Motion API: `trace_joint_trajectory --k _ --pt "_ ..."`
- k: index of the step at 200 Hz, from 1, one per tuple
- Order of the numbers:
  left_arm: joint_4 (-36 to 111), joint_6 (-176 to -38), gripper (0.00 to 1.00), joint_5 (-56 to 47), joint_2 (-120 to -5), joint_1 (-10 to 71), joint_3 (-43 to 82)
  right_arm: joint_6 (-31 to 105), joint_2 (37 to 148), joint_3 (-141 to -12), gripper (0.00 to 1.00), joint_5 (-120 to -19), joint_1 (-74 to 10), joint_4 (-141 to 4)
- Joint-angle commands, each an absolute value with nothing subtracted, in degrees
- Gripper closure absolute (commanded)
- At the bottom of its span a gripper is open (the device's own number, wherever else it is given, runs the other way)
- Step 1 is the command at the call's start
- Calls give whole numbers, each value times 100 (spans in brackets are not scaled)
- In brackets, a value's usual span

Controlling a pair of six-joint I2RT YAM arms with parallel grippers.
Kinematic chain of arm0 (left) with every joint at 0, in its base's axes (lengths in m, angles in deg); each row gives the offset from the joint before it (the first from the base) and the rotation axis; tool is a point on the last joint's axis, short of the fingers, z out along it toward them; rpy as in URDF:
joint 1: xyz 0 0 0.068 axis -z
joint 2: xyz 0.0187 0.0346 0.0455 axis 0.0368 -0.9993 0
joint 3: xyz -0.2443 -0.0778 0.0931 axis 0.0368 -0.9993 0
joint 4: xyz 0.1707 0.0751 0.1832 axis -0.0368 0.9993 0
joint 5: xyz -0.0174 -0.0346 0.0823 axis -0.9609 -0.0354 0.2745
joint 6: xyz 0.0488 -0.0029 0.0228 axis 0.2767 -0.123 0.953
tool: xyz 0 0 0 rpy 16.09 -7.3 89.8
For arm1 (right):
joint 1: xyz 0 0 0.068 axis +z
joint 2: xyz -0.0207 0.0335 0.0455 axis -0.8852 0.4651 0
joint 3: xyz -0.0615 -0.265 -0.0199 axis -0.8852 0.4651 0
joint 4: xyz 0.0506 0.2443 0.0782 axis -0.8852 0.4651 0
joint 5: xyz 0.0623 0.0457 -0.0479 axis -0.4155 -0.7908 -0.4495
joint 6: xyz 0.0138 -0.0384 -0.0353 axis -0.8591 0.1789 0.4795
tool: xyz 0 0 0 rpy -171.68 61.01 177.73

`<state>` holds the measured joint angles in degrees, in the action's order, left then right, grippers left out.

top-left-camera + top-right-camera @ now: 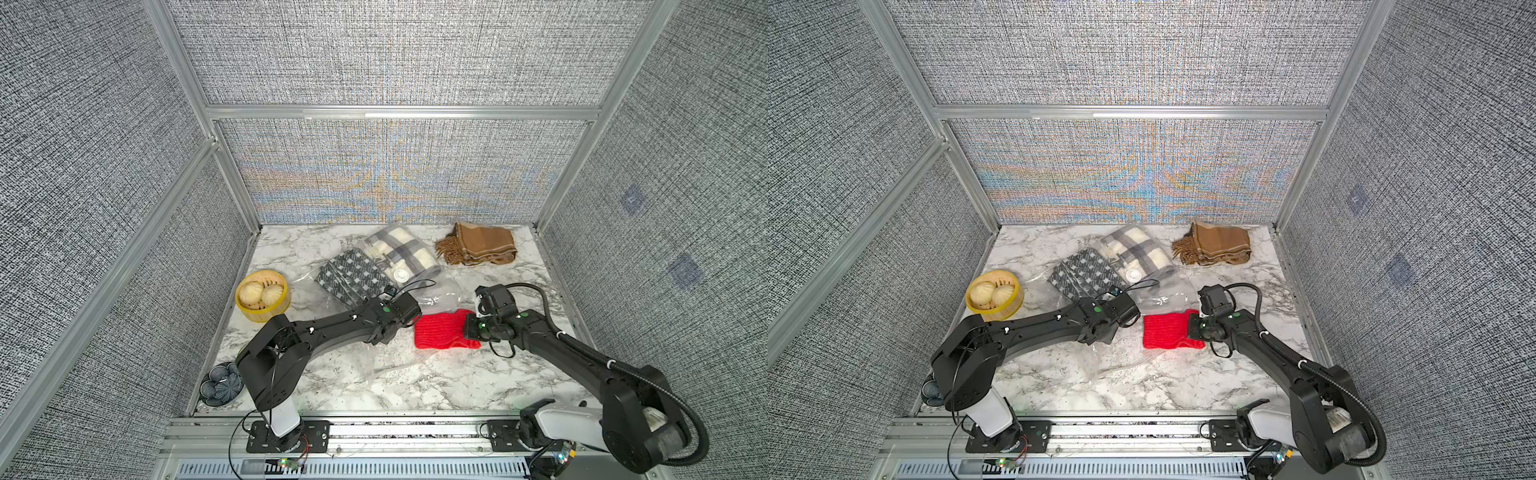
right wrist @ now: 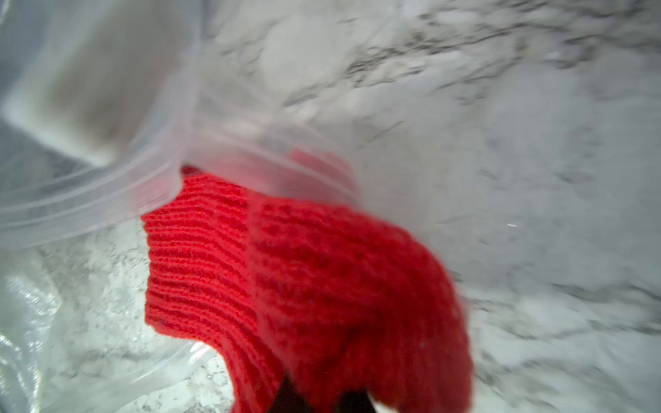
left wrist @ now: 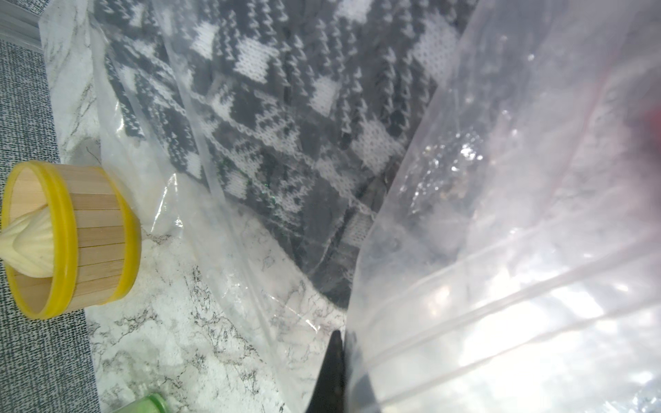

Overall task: Take the scarf out of the vacuum bag
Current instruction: Take out the scarf from the vacuum bag.

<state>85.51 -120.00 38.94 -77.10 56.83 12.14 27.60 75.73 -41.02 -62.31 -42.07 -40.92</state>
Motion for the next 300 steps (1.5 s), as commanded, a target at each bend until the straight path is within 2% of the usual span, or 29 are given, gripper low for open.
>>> trace_joint_trajectory --k 1,33,61,100,141,216,234,254,263,269,296,300 --pt "8574 -12037 100 3821 -7810 5656 1205 3001 7472 -4388 100 -5742 -4370 -3052" --pt "8574 -12030 100 3821 -8004 5642 1270 3209 7700 -4835 100 -5133 -4891 -2528" --pt "8567 -12064 100 4038 -7889 5640 1163 3402 8350 -5242 100 -5100 -5650 -2343" --pt "8619 -12134 100 4199 -7639 5616 1083 3504 9080 -5860 100 -5494 -6260 -2433" --pt "8652 -12164 100 4241 -7318 5620 986 3284 9822 -5952 100 -5886 -6914 -2423" --pt "8394 -12047 100 3754 -7013 5633 839 3226 9568 -5962 100 -5526 -7133 -2364" --pt "8188 -11922 100 3358 -7056 5633 806 3259 9339 -5914 77 -5621 -7133 -2412" --pt "8094 -11848 100 3136 -7084 5659 817 3222 8955 -5876 61 -5544 -7131 -2329" --pt "8075 -11837 100 3107 -7085 5686 814 3195 8807 -5849 48 -5496 -7129 -2311" --pt "8062 -11837 100 3096 -7084 5703 813 3201 8737 -5853 35 -5446 -7130 -2237" --pt "8045 -11830 99 3067 -7125 5748 836 3225 8509 -6040 32 -4962 -7137 -1768" --pt "8044 -11831 99 3060 -7139 5753 839 3197 8448 -6049 25 -4851 -7141 -1725"
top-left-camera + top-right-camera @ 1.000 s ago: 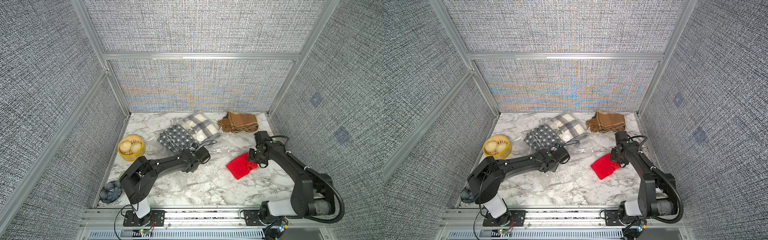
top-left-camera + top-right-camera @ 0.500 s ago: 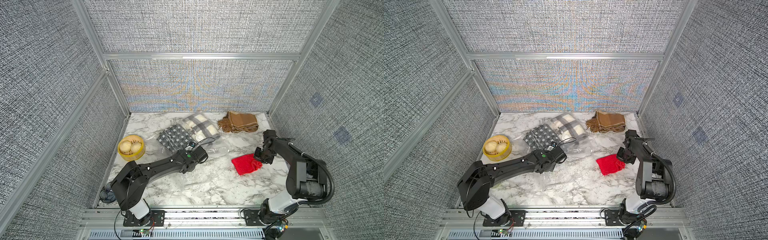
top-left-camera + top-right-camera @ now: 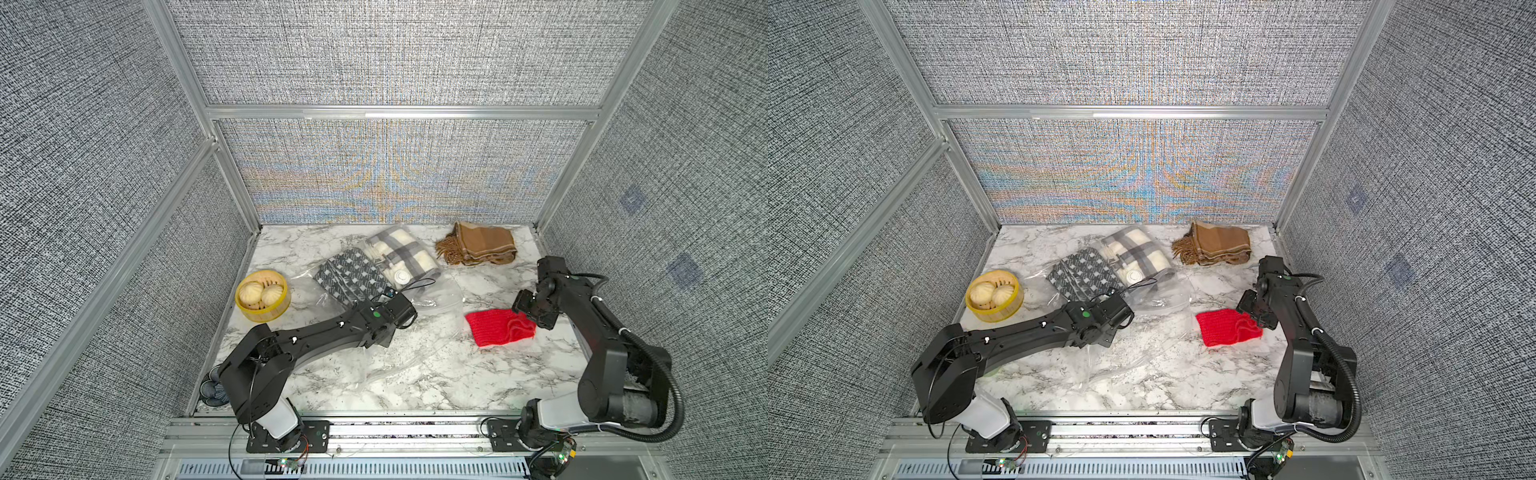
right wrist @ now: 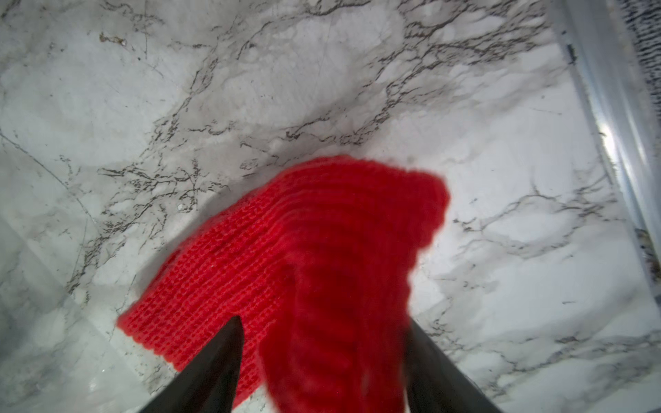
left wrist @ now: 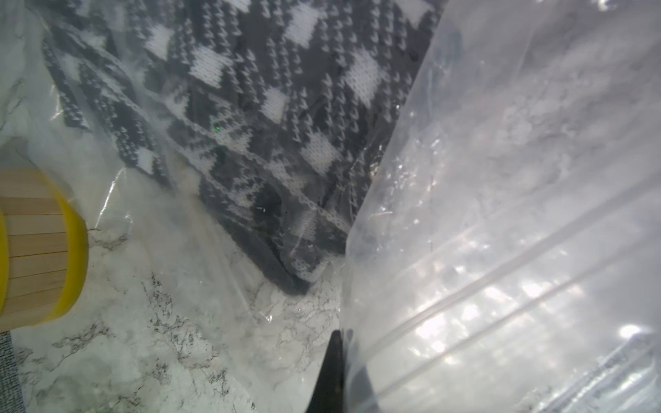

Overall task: Take the scarf out of the vacuum bag
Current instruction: Take out the scarf from the vacuum bag, then move the scarf to the center of the board.

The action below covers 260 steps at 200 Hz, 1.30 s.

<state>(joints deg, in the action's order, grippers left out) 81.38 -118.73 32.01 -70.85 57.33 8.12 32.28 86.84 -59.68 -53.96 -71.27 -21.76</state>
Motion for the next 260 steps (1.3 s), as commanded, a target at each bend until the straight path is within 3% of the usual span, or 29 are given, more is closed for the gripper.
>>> trace_joint_trajectory --k 1,57,69,75,85,151,167,193,246,260 --pt "8044 -11830 99 3060 -7142 5755 839 3195 8435 -6049 23 -4819 -7141 -1714" --pt "8070 -11831 99 3066 -7263 5844 918 2988 7354 -5741 19 -5076 -6701 -1432" --pt "8070 -11820 99 3067 -7221 5866 918 2965 6955 -5302 18 -5762 -6646 -1653" --pt "8069 -11819 99 3072 -7204 5886 911 2915 6790 -5085 11 -6206 -6642 -1841" --pt "8073 -11819 99 3077 -7166 5897 909 2816 6616 -4727 10 -6806 -6547 -2142" --pt "8090 -11835 100 3113 -7018 5983 892 2281 6929 -3400 15 -7159 -6304 -3527" --pt "8089 -11831 99 3112 -6992 6018 901 2162 7136 -3223 21 -7310 -6477 -4042" --pt "8113 -11837 100 3167 -6949 6072 909 1997 7539 -2957 42 -7356 -6709 -4762" --pt "8166 -11799 100 3172 -6838 6117 922 1901 7947 -2822 48 -7346 -6992 -5501" --pt "8162 -11788 100 3186 -6816 6125 918 1919 8104 -2922 60 -7419 -7032 -5527"
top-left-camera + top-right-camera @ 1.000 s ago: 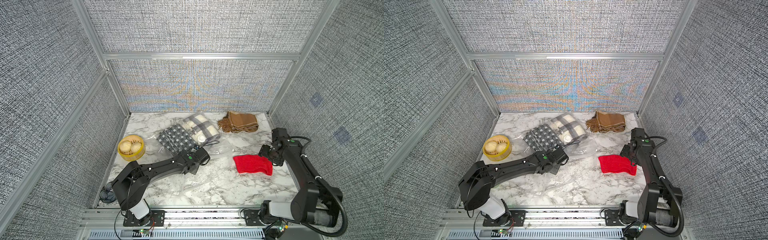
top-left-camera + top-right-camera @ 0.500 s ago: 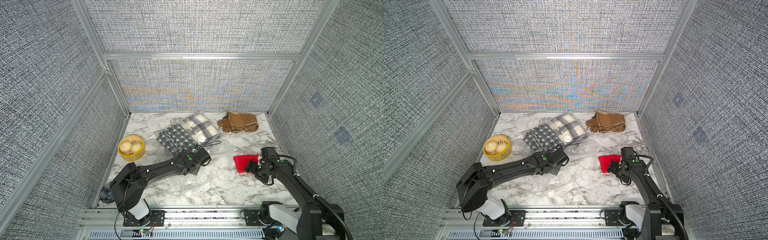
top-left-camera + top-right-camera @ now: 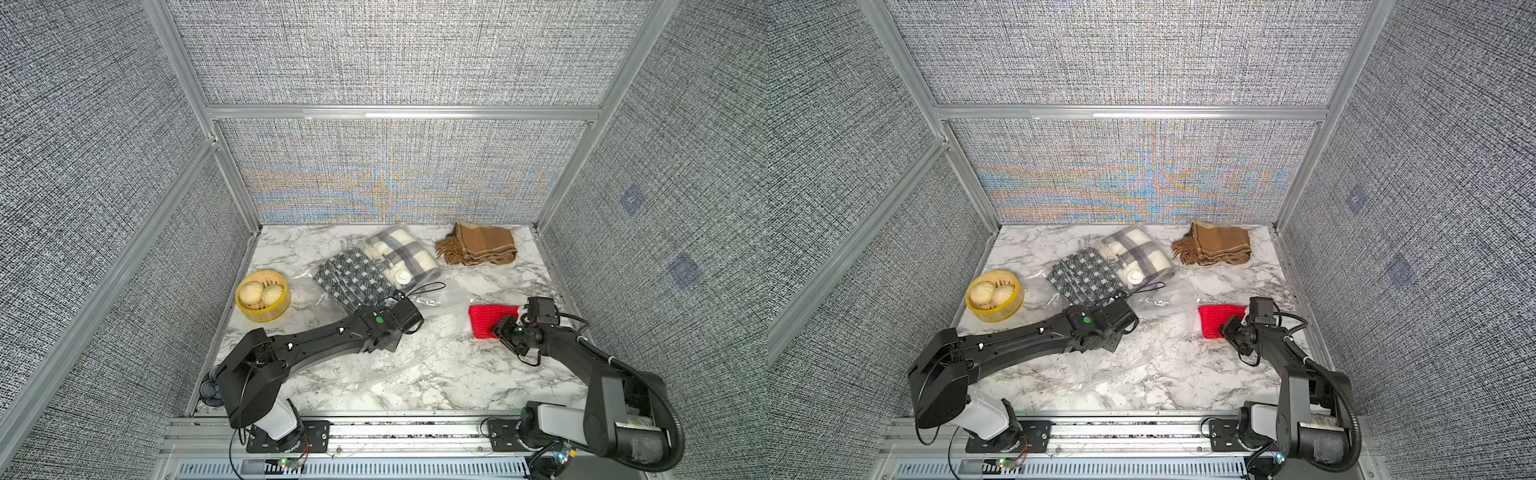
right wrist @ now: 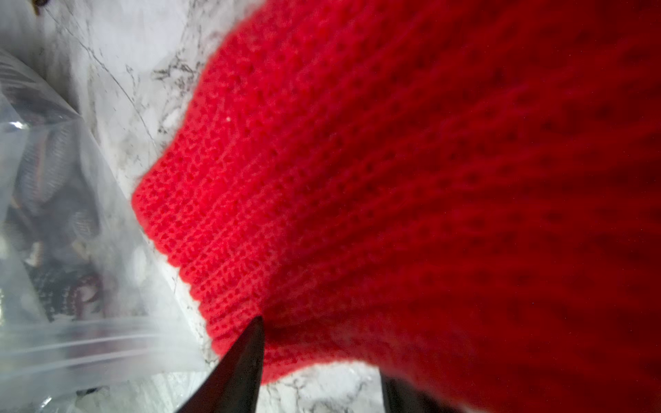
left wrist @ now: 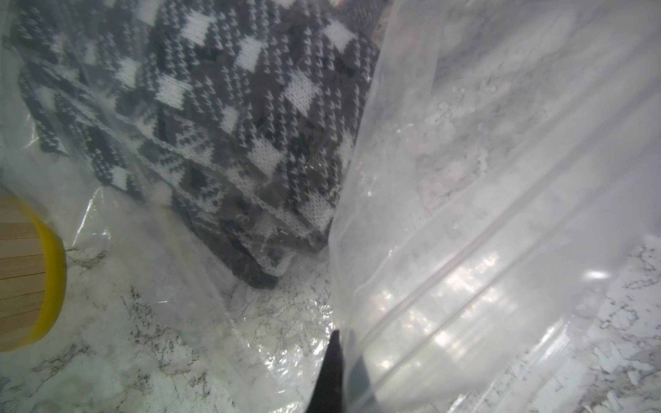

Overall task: Take the scarf out of the vacuum bag
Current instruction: Move the scarf to the center of the board.

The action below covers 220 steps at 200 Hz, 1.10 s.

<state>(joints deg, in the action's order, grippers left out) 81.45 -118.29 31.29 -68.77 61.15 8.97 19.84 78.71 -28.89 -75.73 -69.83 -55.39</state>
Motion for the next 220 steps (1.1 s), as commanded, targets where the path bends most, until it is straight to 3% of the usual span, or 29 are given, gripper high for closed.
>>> trace_joint_trajectory --k 1,9,43,67,144,220 --pt "8160 -11786 100 3189 -6814 6126 918 1923 8117 -2934 61 -7430 -7030 -5527" --pt "8165 -11790 100 3188 -6813 6128 918 1929 8207 -3014 65 -7495 -7032 -5562" --pt "8193 -11776 100 3220 -6809 6160 944 2056 8715 -3462 67 -7662 -6978 -5667" --pt "8215 -11775 100 3266 -6750 6189 945 2235 9372 -4013 87 -7718 -6923 -5444" --pt "8218 -11766 100 3358 -6582 6240 910 2927 10355 -5878 90 -7320 -6539 -4400" --pt "8238 -11775 100 3397 -6622 6266 927 3498 11673 -7449 91 -7552 -6394 -3763"
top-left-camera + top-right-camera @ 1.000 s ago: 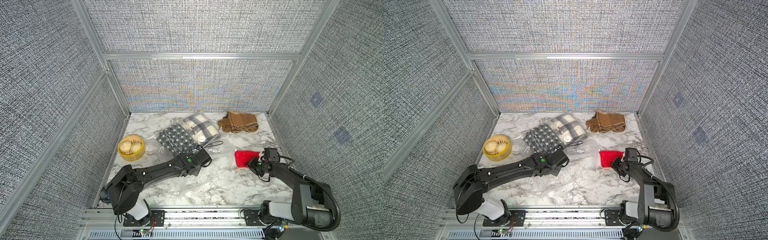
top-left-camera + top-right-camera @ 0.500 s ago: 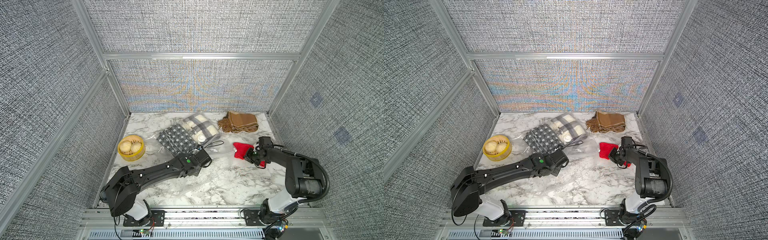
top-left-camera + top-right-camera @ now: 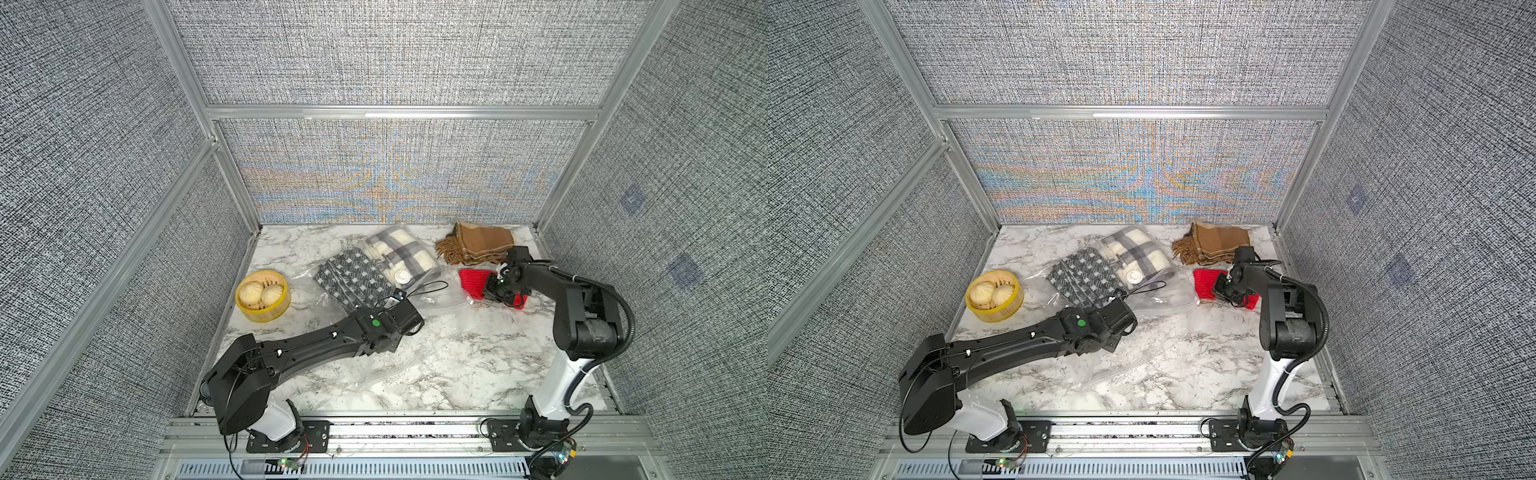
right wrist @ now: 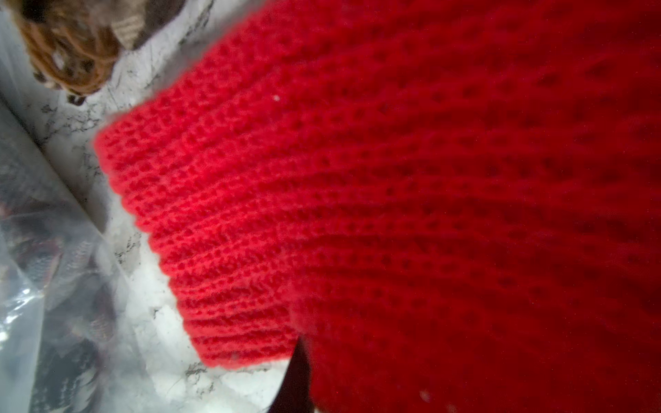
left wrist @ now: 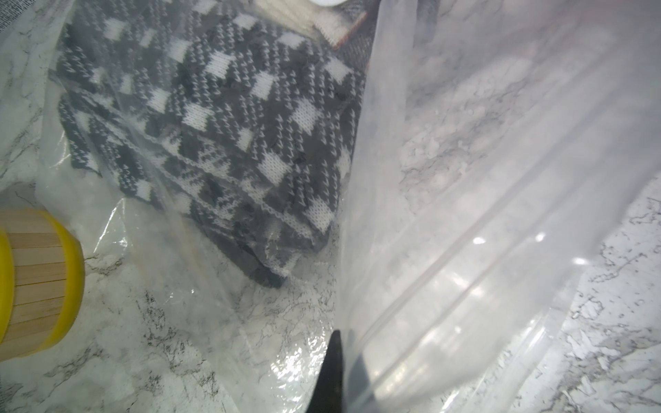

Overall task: Take the scarf out of the vacuum bag
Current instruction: Move the scarf to the center of the board.

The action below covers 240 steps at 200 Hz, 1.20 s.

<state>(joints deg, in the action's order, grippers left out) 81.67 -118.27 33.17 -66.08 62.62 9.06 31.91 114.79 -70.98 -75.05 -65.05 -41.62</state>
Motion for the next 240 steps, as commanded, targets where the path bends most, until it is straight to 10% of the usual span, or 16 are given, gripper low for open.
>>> trace_joint_trajectory --k 1,79,142,240 --pt "8242 -11775 100 3395 -6620 6266 931 3513 11686 -7479 91 -7545 -6386 -3744" --pt "8252 -11767 100 3435 -6800 6275 980 3495 12089 -8148 90 -7243 -6218 -3451" --pt "8051 -11788 100 3503 -6450 6314 798 3600 11868 -7962 49 -8136 -6198 -3683" --pt "8025 -11689 100 3442 -6084 6314 703 3407 9733 -6312 44 -8666 -6025 -4060"
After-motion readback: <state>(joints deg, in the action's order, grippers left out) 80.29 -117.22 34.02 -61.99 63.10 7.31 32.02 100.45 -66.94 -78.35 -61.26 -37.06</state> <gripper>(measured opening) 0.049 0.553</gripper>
